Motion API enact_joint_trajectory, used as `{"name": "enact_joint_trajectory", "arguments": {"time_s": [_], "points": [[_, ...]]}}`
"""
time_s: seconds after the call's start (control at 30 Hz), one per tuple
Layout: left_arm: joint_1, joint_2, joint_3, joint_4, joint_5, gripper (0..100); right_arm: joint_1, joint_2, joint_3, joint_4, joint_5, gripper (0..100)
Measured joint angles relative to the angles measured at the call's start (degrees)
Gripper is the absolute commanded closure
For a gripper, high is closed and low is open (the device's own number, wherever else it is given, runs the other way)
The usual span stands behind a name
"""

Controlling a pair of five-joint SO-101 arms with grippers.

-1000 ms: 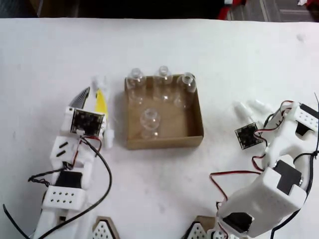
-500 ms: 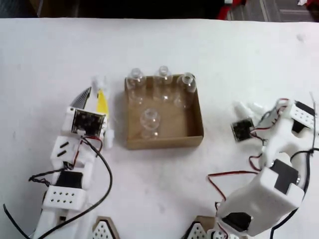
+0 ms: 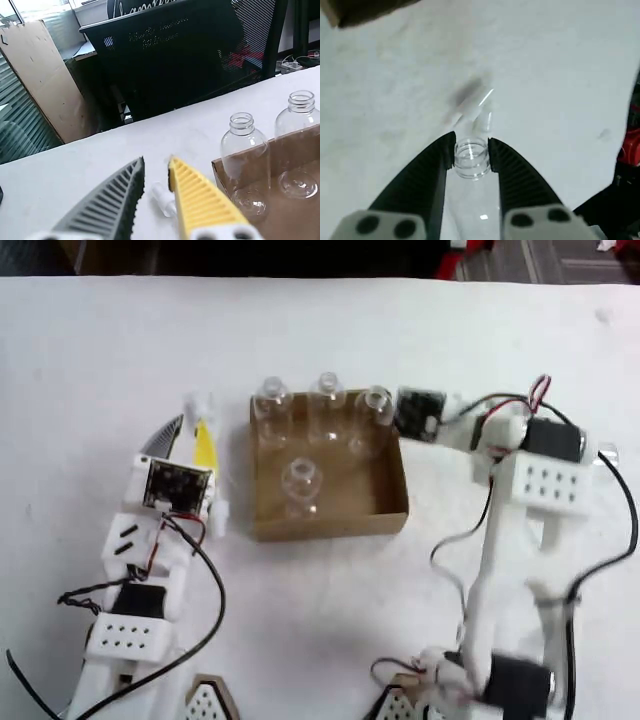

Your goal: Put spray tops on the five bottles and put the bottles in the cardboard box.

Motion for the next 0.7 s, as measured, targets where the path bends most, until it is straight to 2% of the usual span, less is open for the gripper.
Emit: {"name": "enact_joint_trajectory", "arguments": {"time_s": [0.4,0.57,0.7], "points": [[0.00,0.00,0.00,0.00,0.00,92,-20.84,-30.68,0.00,-0.79,-46.07,98.1],[0.00,0.00,0.00,0.00,0.00,92,-22.24,-33.85,0.09,-5.54,-68.48,98.1],[0.00,0.00,0.00,0.00,0.00,92,-22.68,-34.81,6.15,-12.66,-81.85,98.1]]}}
